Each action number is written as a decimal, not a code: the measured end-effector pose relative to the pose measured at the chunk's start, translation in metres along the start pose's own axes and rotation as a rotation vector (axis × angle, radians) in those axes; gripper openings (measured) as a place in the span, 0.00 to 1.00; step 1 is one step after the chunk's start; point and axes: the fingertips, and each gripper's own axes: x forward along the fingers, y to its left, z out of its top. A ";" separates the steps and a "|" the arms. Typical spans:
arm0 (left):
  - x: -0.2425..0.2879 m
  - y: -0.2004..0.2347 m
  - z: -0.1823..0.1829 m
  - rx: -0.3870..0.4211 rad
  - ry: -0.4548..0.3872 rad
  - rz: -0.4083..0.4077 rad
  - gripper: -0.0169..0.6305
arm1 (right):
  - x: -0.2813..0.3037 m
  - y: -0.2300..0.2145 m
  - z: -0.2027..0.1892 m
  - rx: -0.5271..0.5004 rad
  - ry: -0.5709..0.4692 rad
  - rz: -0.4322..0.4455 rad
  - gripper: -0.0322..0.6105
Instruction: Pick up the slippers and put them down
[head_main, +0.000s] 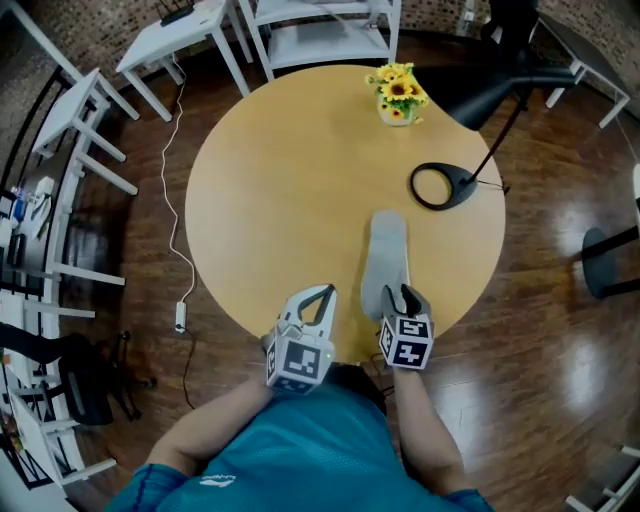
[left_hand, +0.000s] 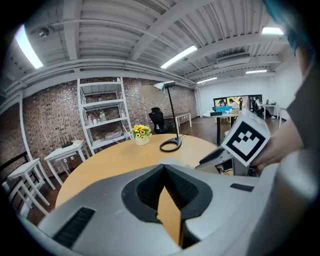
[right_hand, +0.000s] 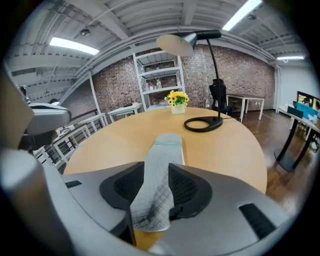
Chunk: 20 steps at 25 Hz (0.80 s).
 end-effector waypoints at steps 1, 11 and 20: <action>-0.002 0.001 -0.004 0.003 0.014 -0.001 0.03 | 0.006 0.000 -0.008 0.003 0.027 -0.002 0.33; -0.011 -0.001 -0.006 -0.001 0.023 0.016 0.04 | 0.025 0.009 -0.038 0.008 0.145 0.044 0.27; -0.014 0.004 -0.016 -0.052 0.016 0.052 0.04 | 0.006 0.025 -0.018 -0.013 0.045 0.098 0.08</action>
